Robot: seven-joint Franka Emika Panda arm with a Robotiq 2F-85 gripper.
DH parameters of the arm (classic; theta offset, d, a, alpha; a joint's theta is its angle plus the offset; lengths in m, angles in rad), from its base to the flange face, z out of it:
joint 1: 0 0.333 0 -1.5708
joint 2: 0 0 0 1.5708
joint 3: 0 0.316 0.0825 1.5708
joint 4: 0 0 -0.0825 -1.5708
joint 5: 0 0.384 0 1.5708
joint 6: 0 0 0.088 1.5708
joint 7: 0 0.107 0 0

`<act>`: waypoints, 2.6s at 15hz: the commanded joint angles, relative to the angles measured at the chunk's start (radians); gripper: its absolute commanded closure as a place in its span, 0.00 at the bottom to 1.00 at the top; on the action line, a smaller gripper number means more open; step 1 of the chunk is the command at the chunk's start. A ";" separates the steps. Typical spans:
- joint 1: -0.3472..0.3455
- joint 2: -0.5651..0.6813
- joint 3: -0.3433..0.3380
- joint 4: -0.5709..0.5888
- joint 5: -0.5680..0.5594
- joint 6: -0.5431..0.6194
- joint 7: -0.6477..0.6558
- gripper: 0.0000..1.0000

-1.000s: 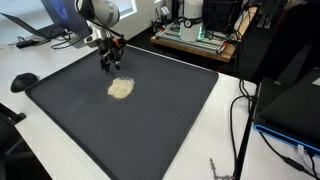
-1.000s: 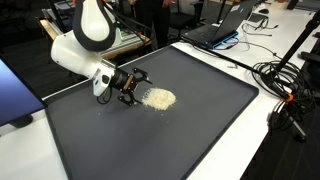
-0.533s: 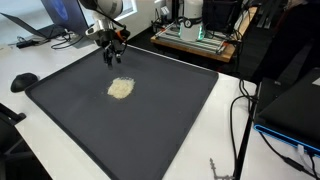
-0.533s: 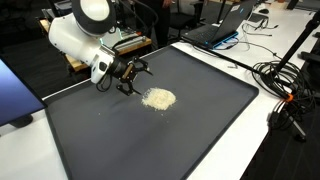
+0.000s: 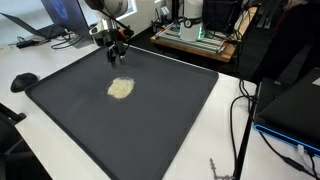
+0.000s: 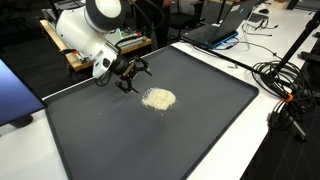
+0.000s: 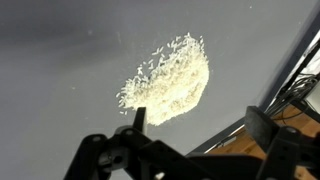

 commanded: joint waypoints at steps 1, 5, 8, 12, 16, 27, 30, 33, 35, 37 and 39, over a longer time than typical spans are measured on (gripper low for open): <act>0.038 -0.058 -0.024 -0.076 -0.083 0.058 0.031 0.00; 0.055 -0.080 -0.020 -0.111 -0.180 0.133 0.043 0.00; 0.064 -0.093 -0.007 -0.127 -0.248 0.191 0.059 0.00; 0.059 -0.109 0.033 -0.139 -0.217 0.278 0.003 0.00; 0.072 -0.115 0.062 -0.157 -0.145 0.366 -0.096 0.00; 0.073 -0.133 0.096 -0.181 -0.108 0.411 -0.066 0.00; 0.081 -0.134 0.084 -0.177 -0.147 0.417 0.008 0.00; 0.099 -0.135 0.057 -0.183 -0.264 0.422 0.101 0.00; 0.112 -0.140 0.032 -0.189 -0.367 0.419 0.169 0.00; 0.132 -0.144 -0.001 -0.192 -0.479 0.408 0.229 0.00; 0.154 -0.143 -0.026 -0.190 -0.568 0.405 0.275 0.00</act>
